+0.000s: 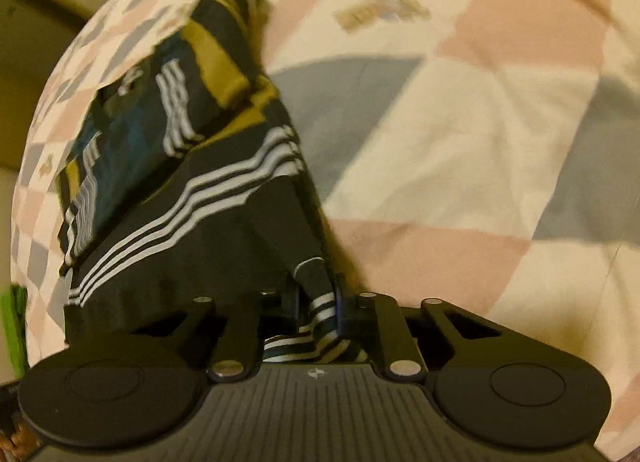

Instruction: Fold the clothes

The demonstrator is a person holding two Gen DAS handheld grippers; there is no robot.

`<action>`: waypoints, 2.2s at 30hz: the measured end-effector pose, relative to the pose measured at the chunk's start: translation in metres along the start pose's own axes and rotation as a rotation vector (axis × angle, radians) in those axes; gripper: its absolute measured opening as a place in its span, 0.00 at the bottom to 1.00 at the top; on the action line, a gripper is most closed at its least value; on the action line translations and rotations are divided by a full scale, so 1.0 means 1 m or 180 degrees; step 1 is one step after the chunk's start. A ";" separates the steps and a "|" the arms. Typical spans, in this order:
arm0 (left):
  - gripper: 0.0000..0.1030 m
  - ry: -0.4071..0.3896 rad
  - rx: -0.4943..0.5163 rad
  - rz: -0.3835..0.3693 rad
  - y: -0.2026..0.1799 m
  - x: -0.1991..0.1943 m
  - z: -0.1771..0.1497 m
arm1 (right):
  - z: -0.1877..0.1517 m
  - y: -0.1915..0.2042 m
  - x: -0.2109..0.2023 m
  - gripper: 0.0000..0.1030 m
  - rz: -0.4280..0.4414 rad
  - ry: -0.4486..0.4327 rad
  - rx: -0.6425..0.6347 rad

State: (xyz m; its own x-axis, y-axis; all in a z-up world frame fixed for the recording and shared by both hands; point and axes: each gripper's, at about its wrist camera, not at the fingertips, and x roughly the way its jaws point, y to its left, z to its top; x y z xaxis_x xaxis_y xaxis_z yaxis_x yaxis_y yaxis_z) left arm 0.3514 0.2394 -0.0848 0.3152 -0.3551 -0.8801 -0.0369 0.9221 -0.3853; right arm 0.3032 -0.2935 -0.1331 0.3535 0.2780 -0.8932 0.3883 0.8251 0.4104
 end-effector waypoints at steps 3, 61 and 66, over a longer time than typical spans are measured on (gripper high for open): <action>0.05 -0.0305 0.0027 0.0005 0.001 -0.029 -0.004 | 0.005 0.013 -0.027 0.13 0.0172 -0.0234 -0.0259; 0.38 -0.0064 0.4135 0.1709 -0.084 0.053 -0.125 | -0.135 0.082 0.000 0.61 -0.1074 -0.0249 -0.4345; 0.14 -0.0014 0.4741 0.1717 -0.068 0.062 -0.134 | -0.162 0.077 0.032 0.24 -0.1551 -0.0406 -0.5430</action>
State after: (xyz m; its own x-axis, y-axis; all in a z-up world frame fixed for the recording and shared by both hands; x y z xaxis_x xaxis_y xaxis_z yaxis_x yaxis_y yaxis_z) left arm 0.2469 0.1342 -0.1507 0.5759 0.0486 -0.8161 0.7830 0.2543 0.5677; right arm 0.2061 -0.1411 -0.1596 0.5770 -0.0920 -0.8116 -0.7321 0.3824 -0.5638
